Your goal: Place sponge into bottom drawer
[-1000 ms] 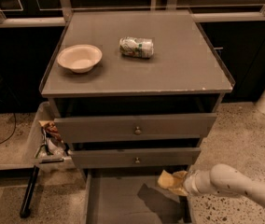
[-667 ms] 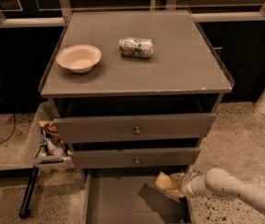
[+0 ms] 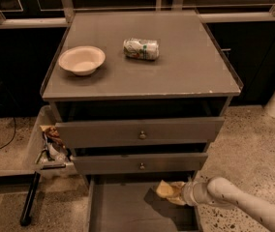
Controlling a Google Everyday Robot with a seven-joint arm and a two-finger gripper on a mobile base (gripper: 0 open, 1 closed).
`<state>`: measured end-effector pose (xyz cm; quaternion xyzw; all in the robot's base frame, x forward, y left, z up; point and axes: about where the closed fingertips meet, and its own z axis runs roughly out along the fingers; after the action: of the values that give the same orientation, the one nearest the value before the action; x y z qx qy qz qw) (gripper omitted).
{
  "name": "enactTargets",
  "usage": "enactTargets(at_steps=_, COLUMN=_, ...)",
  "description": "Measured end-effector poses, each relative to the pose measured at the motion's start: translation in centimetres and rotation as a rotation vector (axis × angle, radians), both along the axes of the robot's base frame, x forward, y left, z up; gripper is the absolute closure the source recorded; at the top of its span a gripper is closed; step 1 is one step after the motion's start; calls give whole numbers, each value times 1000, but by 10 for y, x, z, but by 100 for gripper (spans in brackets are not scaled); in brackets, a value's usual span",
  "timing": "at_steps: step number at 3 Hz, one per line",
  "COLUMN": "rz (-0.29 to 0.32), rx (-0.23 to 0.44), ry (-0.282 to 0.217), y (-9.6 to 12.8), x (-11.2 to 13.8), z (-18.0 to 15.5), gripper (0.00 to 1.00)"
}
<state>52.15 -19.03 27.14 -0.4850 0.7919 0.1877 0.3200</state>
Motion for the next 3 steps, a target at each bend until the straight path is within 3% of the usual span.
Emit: enactTargets(at_steps=3, rz=31, rx=103, ry=-66, y=45, x=26, z=-92, gripper=100)
